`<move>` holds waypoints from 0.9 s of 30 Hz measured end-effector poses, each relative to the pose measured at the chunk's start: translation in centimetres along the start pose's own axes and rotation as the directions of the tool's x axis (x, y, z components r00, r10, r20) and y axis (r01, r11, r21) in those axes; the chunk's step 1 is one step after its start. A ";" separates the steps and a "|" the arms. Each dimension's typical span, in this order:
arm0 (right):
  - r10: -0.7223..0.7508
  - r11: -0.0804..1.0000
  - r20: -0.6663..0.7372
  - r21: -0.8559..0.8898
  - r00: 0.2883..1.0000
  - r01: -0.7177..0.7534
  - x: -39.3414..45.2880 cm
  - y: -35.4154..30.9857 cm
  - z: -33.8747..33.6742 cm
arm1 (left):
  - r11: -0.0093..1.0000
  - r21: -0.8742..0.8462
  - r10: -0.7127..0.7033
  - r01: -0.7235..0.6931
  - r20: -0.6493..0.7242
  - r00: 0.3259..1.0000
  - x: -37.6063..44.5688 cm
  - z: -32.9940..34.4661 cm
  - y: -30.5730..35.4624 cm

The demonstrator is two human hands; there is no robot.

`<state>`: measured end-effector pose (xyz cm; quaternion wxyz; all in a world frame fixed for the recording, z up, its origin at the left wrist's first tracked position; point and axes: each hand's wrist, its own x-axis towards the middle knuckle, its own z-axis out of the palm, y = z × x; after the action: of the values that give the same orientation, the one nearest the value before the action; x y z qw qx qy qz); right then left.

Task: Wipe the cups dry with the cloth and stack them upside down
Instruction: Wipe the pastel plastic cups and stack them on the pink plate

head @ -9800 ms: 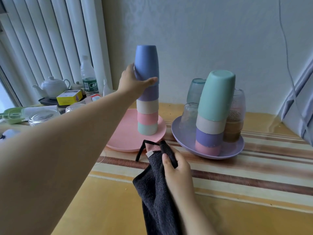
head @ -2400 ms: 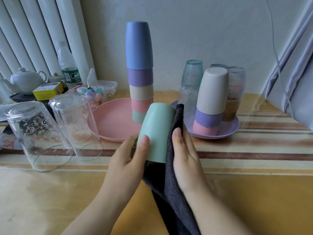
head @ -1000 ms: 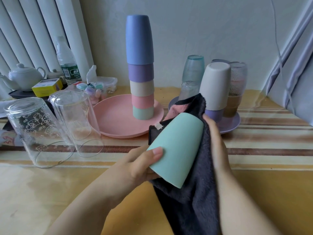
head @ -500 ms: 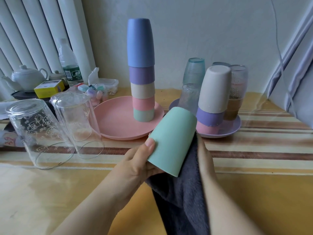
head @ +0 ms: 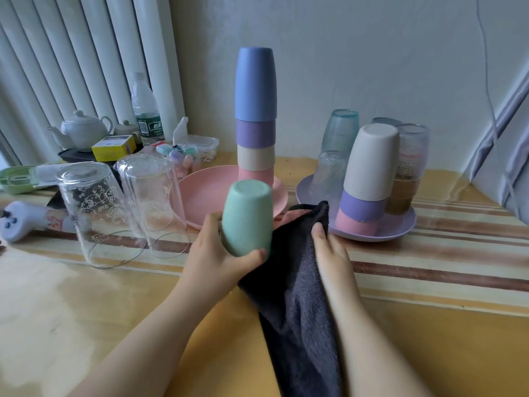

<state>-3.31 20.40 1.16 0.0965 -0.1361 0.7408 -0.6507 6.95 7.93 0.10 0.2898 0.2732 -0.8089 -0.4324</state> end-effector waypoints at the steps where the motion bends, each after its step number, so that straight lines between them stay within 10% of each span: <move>1: 0.011 1.000 0.005 -0.002 1.000 -0.011 0.0 0.1 0.0 | 1.000 0.007 -0.030 0.030 -0.042 0.999 0.3 -0.1 0.1; 27: 0.054 0.997 -0.001 0.055 0.999 -0.054 0.7 1.3 0.1 | 0.918 0.173 -0.284 0.357 -0.342 0.896 15.5 2.3 -0.8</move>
<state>-4.08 20.24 -0.11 0.1168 -0.1123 0.7263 -0.6680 -5.11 -2.00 1.96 0.3035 0.5001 -0.7415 -0.3287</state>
